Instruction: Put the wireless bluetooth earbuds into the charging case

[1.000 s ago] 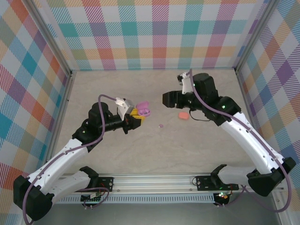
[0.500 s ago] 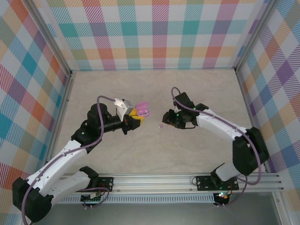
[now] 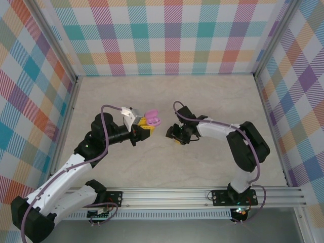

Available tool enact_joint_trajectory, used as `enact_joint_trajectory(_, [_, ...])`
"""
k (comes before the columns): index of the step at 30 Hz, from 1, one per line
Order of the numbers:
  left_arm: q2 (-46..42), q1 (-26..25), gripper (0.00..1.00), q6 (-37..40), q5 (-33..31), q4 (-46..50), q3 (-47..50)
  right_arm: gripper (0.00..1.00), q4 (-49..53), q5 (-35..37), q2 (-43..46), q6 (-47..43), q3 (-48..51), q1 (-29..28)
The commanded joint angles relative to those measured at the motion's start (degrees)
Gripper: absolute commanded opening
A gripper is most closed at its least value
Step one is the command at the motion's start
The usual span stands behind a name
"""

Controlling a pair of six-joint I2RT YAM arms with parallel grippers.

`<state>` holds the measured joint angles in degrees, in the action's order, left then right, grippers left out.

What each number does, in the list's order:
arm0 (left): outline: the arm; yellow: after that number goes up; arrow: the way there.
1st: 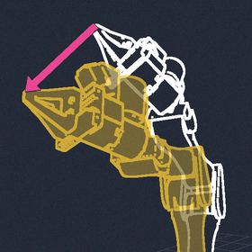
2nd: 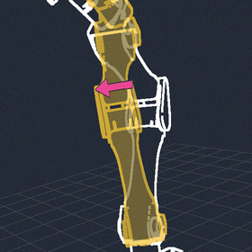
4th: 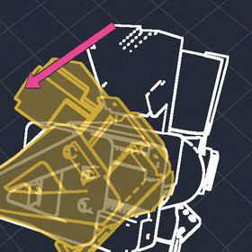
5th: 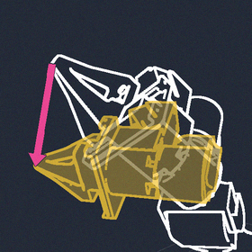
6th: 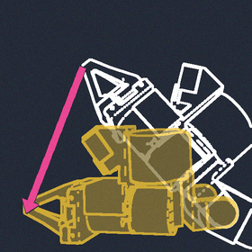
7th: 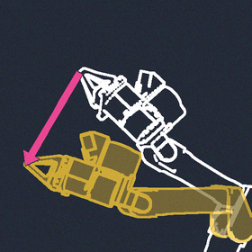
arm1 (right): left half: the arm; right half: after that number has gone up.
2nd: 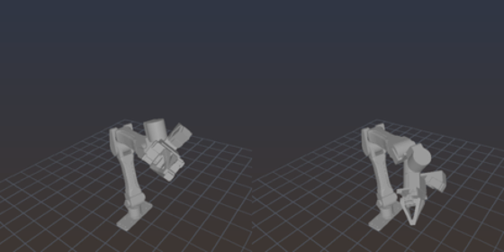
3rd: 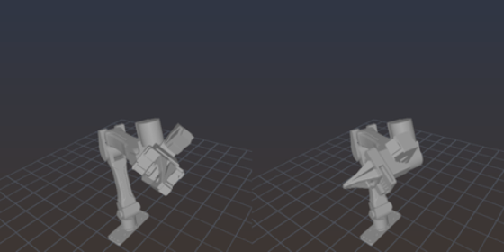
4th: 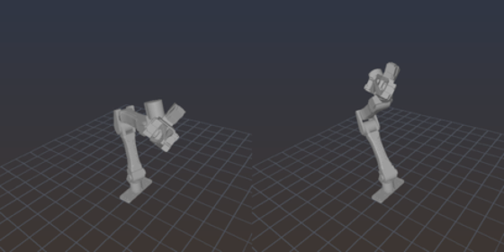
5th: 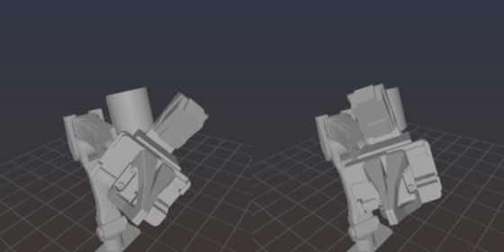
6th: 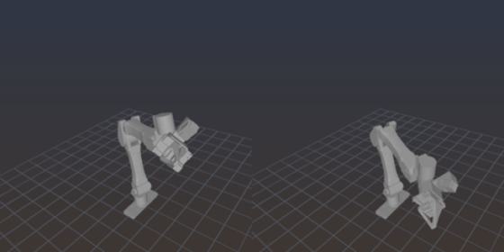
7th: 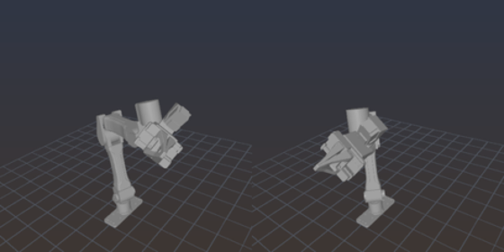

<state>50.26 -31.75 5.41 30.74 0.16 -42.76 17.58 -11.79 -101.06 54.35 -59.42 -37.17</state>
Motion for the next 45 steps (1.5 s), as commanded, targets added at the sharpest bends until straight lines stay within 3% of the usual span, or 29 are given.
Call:
enact_joint_trajectory(1, [-0.91,-0.16,0.13,0.57,-0.23,0.93,0.27,0.52,-1.78,0.67,-1.56,1.39,-0.34,-0.27])
enact_joint_trajectory(11, [-1.30,-0.20,0.13,1.45,-0.68,2.03,0.05,0.53,-0.73,1.93,-7.91,-3.09,-6.69,0.61])
enact_joint_trajectory(32, [-2.92,-0.16,0.13,2.59,-1.56,4.27,-0.39,0.52,14.65,5.03,-19.55,-16.40,-25.88,3.16])
enact_joint_trajectory(45, [-2.54,-0.17,0.13,2.57,-1.36,3.97,-0.39,0.54,23.45,15.06,-19.16,-23.20,-30.85,1.51])
